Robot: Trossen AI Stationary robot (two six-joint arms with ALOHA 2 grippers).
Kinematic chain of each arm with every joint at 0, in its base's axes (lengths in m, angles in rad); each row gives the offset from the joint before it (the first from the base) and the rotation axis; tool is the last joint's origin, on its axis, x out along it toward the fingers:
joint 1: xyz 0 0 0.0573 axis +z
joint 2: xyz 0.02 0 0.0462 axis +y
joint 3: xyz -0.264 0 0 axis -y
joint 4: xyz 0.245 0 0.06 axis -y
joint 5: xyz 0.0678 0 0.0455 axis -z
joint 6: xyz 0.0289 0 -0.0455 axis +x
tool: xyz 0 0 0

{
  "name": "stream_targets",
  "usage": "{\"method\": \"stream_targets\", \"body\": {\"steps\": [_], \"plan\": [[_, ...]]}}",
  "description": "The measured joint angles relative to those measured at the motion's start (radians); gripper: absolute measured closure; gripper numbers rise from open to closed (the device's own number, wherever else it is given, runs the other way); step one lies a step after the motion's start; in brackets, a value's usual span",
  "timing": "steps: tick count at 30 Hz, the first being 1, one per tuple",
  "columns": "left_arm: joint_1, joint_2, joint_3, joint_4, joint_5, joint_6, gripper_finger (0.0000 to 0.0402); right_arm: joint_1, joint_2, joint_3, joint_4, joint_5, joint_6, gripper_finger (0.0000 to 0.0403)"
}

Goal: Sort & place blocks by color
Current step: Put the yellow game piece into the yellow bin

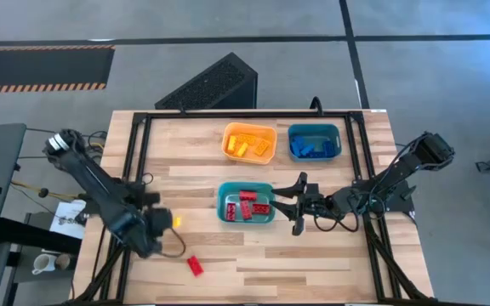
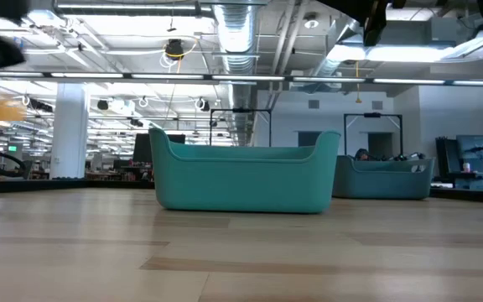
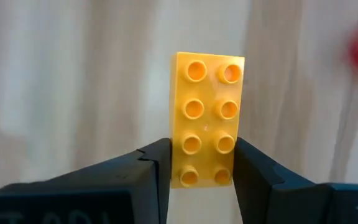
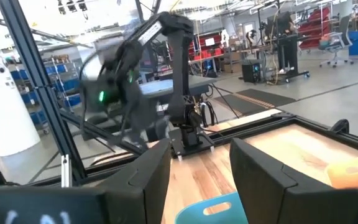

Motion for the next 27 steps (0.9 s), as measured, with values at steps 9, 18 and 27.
{"method": "stream_targets", "body": {"steps": [9, 18, 27], "plan": [[0.195, -0.402, 0.002, 0.285, -0.459, 0.465, 0.0305, -0.015, 0.0, 0.0, -0.002, 0.002, -0.004, 0.0225], [0.467, -0.503, 0.004, 0.802, -0.083, 1.008, 0.0305, -0.04, 0.0, 0.0, -0.007, 0.001, -0.007, 0.0228], [0.703, -0.281, -0.169, 1.209, 0.264, 1.032, 0.0305, -0.046, 0.0, 0.0, -0.018, 0.001, -0.007, 0.0229]]}}
